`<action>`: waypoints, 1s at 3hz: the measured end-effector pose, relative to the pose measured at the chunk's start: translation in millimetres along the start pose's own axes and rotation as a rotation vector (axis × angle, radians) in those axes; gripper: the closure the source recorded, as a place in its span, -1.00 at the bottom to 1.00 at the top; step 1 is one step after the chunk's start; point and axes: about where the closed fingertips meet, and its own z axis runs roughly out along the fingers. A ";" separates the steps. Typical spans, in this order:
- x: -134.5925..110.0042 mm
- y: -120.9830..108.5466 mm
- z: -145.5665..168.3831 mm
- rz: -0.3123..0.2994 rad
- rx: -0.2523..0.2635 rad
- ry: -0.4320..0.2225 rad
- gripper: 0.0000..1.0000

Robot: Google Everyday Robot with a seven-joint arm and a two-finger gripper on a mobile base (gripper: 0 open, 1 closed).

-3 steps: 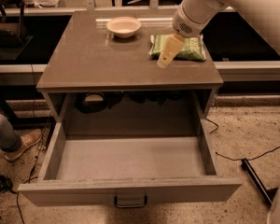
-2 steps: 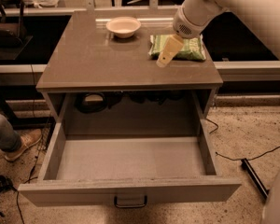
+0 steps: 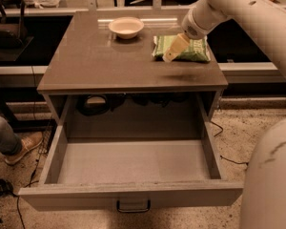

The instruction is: Place green jalapeno chip bag into top drawer

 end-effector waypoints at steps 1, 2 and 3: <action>0.8 -20.6 32.3 0.071 0.004 -0.032 -1.00; -0.8 -26.2 50.7 0.100 -0.010 -0.049 -1.00; -3.2 -28.8 64.2 0.118 -0.026 -0.058 -0.67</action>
Offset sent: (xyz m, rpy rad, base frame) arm 0.0715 -0.0022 -0.0350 0.1448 0.0061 -0.0704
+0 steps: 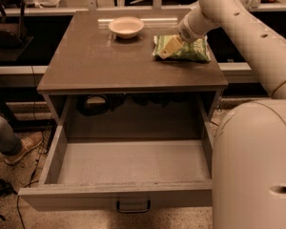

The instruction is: Place green jalapeno chip bag into top drawer

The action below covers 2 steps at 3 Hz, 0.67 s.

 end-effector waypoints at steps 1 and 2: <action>-2.4 -0.7 7.5 0.006 -0.006 0.003 -0.05; -3.0 0.8 5.7 0.007 -0.004 0.002 0.41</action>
Offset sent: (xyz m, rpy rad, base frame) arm -0.0005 0.0008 0.0069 0.0053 -0.0076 -0.0116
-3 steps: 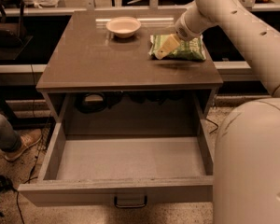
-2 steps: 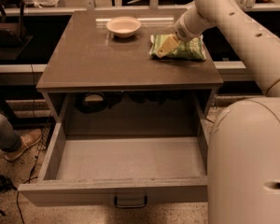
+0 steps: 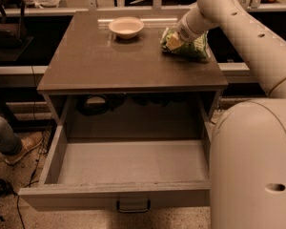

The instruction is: Place green jalapeno chip bag into top drawer

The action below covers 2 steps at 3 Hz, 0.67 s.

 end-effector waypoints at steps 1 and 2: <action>-6.6 1.5 -31.5 -0.012 0.037 -0.040 0.88; -12.7 2.3 -106.2 0.003 0.142 -0.107 1.00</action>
Offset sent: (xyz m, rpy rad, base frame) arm -0.1491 -0.0487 0.1361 0.0043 -0.2471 -0.1452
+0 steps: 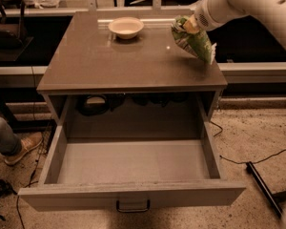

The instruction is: Place green jalapeno chip bag into top drawer

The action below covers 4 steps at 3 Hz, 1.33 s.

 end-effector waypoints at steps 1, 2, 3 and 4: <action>3.6 11.0 -78.5 0.054 0.085 -0.015 1.00; 26.1 34.9 -78.7 0.057 0.062 0.036 1.00; 26.1 35.0 -78.7 0.057 0.062 0.036 1.00; 38.1 47.2 -84.8 0.047 0.013 0.044 1.00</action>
Offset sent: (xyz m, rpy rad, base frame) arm -0.0540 -0.0168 0.0412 0.0173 -0.0500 -0.0765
